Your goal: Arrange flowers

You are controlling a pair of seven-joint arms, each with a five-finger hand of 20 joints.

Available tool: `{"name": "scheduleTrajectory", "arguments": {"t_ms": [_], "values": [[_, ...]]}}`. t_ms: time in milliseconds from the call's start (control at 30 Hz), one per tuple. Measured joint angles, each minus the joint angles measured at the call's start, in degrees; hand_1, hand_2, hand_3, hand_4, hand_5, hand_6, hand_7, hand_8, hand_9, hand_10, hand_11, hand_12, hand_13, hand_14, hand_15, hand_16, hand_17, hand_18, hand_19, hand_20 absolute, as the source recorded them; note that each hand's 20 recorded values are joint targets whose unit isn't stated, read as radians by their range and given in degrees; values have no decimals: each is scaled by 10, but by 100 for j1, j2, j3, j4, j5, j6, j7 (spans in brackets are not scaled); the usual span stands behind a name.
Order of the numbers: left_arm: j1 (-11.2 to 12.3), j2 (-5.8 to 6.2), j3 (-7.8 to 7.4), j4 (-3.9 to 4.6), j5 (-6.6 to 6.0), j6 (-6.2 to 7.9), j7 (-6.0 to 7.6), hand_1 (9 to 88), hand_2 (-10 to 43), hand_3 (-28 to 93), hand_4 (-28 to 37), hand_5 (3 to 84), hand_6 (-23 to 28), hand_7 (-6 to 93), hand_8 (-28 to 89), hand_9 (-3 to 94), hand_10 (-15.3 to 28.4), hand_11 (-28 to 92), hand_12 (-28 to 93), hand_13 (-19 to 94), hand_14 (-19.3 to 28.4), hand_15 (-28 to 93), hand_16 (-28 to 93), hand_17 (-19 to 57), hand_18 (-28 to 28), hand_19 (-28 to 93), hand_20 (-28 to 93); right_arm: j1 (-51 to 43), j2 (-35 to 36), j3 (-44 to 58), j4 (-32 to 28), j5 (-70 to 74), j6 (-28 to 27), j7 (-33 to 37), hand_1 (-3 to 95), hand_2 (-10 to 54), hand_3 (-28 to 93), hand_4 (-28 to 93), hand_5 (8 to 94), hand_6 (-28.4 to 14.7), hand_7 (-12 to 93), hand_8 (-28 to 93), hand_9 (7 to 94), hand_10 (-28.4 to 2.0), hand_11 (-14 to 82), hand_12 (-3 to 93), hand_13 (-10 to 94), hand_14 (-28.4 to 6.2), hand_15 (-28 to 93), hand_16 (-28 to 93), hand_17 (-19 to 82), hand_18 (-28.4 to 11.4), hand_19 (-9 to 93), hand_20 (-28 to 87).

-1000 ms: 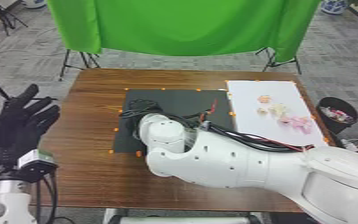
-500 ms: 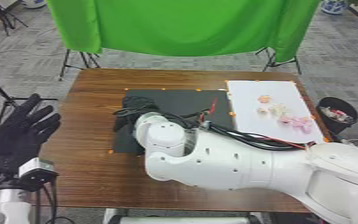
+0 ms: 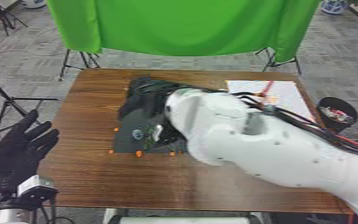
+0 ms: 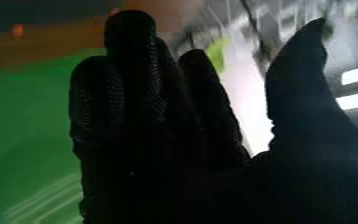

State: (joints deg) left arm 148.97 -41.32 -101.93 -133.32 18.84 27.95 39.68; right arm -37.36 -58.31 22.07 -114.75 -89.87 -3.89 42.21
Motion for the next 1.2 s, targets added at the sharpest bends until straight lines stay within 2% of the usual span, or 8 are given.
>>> {"name": "scheduleTrajectory", "arguments": {"t_ms": [233, 333, 433, 533, 633, 733, 967, 1200], "values": [[-174, 19, 196, -3, -19, 7, -9, 303, 73, 640, -204, 354, 87, 100, -79, 310, 189, 281, 108, 207, 259, 557, -120, -70, 261, 526, 52, -1109, 1336, 1197, -349, -68, 597, -428, 301, 31, 768, -231, 476, -70, 188, -104, 500, -211, 151, 149, 608, -141, 605, 101, 436, -150, 932, 33], [-261, 19, 256, -3, -19, 7, -12, 303, 74, 639, -203, 354, 87, 101, -79, 310, 189, 280, 108, 206, 259, 558, -120, -70, 260, 525, 51, -1352, 1980, 1112, -245, -67, 1234, -952, 300, 30, 770, -231, 477, -69, 192, -107, 502, -210, 153, 149, 608, -142, 606, 97, 438, -152, 932, 37], [-277, 26, 264, -3, -29, 10, -11, 304, 74, 639, -202, 354, 88, 101, -79, 311, 189, 282, 109, 206, 259, 557, -121, -70, 260, 524, 50, -1825, 2423, 1442, -240, -87, 1712, -817, 301, 27, 768, -230, 479, -69, 191, -108, 506, -211, 152, 148, 613, -143, 609, 95, 449, -153, 932, 50], [-273, 79, 308, -3, -90, 24, 52, 303, 73, 640, -202, 354, 88, 101, -79, 311, 189, 282, 109, 206, 259, 557, -121, -70, 260, 524, 50, -2301, 2635, 2086, -237, -199, 1370, 142, 303, 24, 766, -229, 491, -69, 184, -106, 514, -213, 151, 147, 624, -144, 612, 94, 462, -151, 932, 71], [-271, 148, 351, -3, -148, 36, 119, 303, 73, 640, -202, 355, 88, 101, -79, 312, 189, 283, 109, 206, 259, 557, -121, -70, 260, 524, 50, -2364, 2817, 2266, -169, -367, 412, 1171, 311, 20, 762, -226, 496, -70, 178, -102, 522, -216, 149, 146, 635, -142, 616, 93, 472, -150, 932, 90], [-261, 216, 367, -3, -205, 46, 203, 304, 74, 639, -203, 355, 88, 101, -79, 312, 189, 283, 108, 206, 259, 558, -120, -71, 260, 524, 50, -2366, 2976, 2319, -19, -347, -213, 1496, 316, 17, 760, -225, 500, -71, 174, -99, 526, -216, 148, 145, 646, -143, 625, 96, 479, -149, 932, 106], [-270, 283, 439, -1, -251, 58, 284, 303, 73, 641, -202, 356, 88, 101, -79, 314, 191, 284, 108, 206, 260, 558, -121, -71, 260, 524, 50, -2339, 3214, 2165, 296, -257, 262, 1484, 321, 12, 761, -225, 501, -71, 172, -98, 526, -217, 147, 145, 645, -142, 628, 96, 481, -148, 932, 117], [-363, 283, 468, 8, -231, 54, 227, 302, 73, 642, -202, 356, 89, 102, -79, 314, 191, 284, 108, 206, 259, 558, -121, -71, 260, 523, 50, -2110, 3212, 1947, 552, -195, -88, 1720, 331, 11, 759, -226, 514, -61, 178, -99, 553, -217, 151, 144, 660, -142, 631, 98, 485, -148, 932, 125]]}}
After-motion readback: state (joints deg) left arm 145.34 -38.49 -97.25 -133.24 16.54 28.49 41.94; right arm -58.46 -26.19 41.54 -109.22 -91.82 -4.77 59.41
